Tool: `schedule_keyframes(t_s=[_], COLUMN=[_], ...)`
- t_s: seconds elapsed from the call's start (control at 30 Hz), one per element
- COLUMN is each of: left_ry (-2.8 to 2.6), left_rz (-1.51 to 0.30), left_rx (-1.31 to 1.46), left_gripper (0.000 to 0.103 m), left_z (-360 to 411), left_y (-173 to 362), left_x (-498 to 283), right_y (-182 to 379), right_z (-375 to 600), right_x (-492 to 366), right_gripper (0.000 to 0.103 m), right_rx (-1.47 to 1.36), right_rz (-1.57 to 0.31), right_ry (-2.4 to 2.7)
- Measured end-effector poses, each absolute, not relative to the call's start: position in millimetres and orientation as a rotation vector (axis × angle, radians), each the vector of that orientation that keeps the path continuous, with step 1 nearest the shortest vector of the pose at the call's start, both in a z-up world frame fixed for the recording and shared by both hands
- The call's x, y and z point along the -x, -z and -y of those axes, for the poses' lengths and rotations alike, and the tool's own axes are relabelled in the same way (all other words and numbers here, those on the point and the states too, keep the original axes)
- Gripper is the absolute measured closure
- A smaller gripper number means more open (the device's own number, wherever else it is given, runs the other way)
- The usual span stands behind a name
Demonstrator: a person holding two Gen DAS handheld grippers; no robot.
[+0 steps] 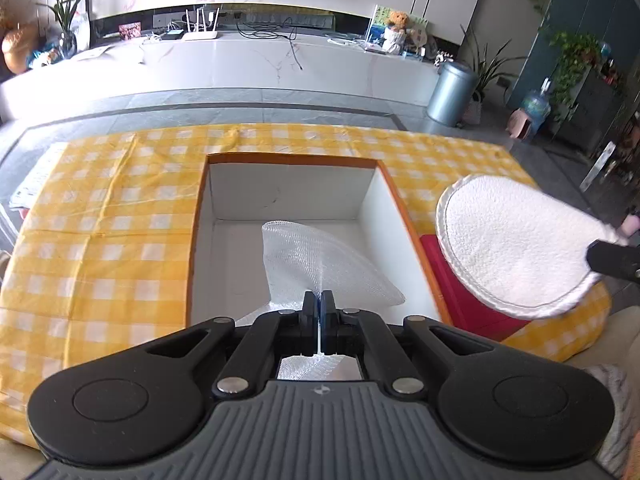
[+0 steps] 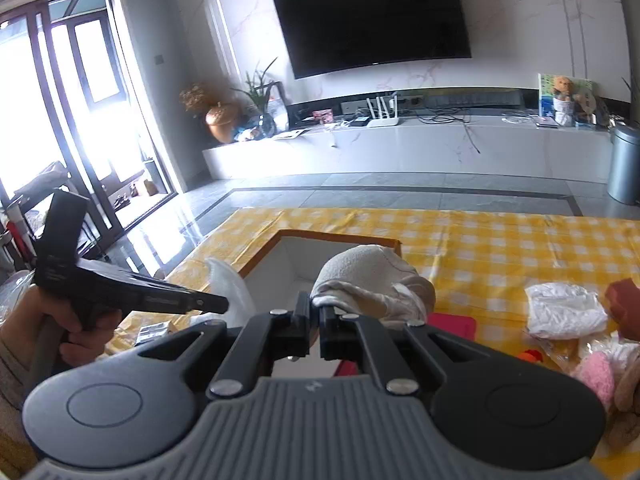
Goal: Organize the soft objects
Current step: 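Carry the cream bib into the white box and open the right tool, then move both tools back toward the toys on the checked cloth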
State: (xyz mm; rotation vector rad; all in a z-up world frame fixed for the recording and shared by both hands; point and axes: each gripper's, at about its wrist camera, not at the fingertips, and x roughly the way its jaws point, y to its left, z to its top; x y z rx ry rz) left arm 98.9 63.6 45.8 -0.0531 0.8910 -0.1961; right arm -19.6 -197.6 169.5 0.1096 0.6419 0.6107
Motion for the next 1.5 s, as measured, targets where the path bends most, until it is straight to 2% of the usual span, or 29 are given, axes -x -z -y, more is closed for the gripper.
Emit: schedule_keyframes(t_s=[0.17,0.23,0.3,0.37,0.43,0.47,0.67,0.8,1.0,1.17,1.3,1.43,1.47,1.5], left_ry=[0.206,0.238,0.246,0.265,0.303,0.326,0.223,0.162,0.057,0.036,0.047,0.058,0.056,0.053], left_rz=[-0.951,-0.969,-0.96,-0.949,-0.941,-0.938,-0.78,-0.727,-0.705,-0.719,-0.712,-0.722,-0.73,-0.737], left_rx=[0.034,0.03,0.05,0.117,0.215,0.245,0.29,0.186,0.128,0.117,0.117,0.101,0.095,0.089], left_gripper=[0.101,0.095,0.081,0.051,0.028,0.025,0.021,0.021,0.021,0.021,0.021,0.021,0.021,0.021], left_z=[-64.0,-65.0,-70.3,-80.9,-93.9,-99.0,-117.9,-123.1,-125.7,-132.0,-132.6,-129.3,-128.4,-126.5], left_y=[-27.9,-24.2,-23.6,-23.5,-22.8,-23.6,-42.6,-53.4,-48.9,-40.1,-40.3,-36.2,-34.5,-33.4], left_x=[-109.0,-107.9,-103.8,-97.7,-93.2,-91.8,-74.5,-68.8,-68.2,-68.0,-62.3,-64.1,-65.8,-66.7], right_y=[-166.0,-163.1,-160.8,-159.9,-161.0,-161.6,-166.4,-170.5,-149.4,-62.0,-16.8,-13.8,-16.9,-20.6], right_z=[167.4,159.7,155.4,156.8,157.7,159.3,151.4,127.9,80.1,49.2,50.0,60.5,61.2,61.4], right_x=[16.5,15.5,14.3,12.1,11.5,10.0,7.8,8.0,-19.5,-71.9,-89.4,-86.6,-83.8,-81.4], right_gripper=[0.102,0.102,0.102,0.102,0.102,0.102,0.102,0.102,0.102,0.102,0.101,0.089,0.084,0.071], right_rx=[-0.077,-0.062,-0.051,-0.051,-0.053,-0.052,-0.009,0.158,0.264,0.171,0.174,0.203,0.211,0.215], right_rz=[-0.66,-0.66,-0.665,-0.664,-0.664,-0.664,-0.657,-0.624,-0.701,-1.075,-1.241,-1.264,-1.26,-1.256], right_ry=[-0.696,-0.713,-0.721,-0.721,-0.709,-0.701,-0.707,-0.788,-0.944,-1.02,-0.956,-0.924,-0.928,-0.931])
